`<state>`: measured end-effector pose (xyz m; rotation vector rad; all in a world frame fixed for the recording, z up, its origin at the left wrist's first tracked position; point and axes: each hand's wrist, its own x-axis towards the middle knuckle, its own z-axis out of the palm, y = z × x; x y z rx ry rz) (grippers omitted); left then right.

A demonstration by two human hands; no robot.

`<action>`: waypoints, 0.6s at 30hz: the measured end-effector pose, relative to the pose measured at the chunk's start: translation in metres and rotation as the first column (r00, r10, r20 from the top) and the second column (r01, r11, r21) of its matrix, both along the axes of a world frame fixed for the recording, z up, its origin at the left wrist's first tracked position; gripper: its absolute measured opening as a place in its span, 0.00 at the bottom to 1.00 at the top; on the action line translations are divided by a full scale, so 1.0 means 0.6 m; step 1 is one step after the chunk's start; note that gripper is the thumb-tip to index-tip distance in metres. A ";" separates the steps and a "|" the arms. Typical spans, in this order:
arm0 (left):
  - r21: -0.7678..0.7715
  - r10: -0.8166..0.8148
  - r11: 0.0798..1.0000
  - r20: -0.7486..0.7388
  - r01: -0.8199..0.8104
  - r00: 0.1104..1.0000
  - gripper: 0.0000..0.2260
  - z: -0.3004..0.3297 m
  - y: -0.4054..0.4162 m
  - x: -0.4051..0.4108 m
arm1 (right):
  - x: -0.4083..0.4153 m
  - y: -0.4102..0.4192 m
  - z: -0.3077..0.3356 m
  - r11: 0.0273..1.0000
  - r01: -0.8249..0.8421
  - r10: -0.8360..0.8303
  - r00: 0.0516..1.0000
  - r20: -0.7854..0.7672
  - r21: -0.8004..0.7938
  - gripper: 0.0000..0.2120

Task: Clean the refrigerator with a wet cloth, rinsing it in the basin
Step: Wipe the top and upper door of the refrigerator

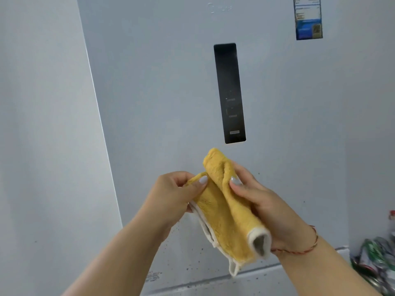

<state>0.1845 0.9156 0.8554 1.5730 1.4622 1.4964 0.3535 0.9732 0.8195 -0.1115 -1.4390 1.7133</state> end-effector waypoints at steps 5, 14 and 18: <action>0.002 -0.070 0.998 -0.036 0.070 0.997 0.17 0.003 -0.011 -0.014 | 0.003 0.011 0.007 0.983 -0.131 0.093 0.960 0.266 0.129 0.28; -0.063 -0.170 0.980 0.236 0.190 0.957 0.21 0.005 -0.032 -0.054 | 0.056 0.041 0.008 0.963 -0.243 0.177 0.896 0.406 0.117 0.28; -0.109 -0.081 0.988 0.246 0.110 0.966 0.22 0.016 -0.045 -0.085 | 0.100 0.059 0.011 0.990 -0.096 0.039 0.890 0.455 0.105 0.32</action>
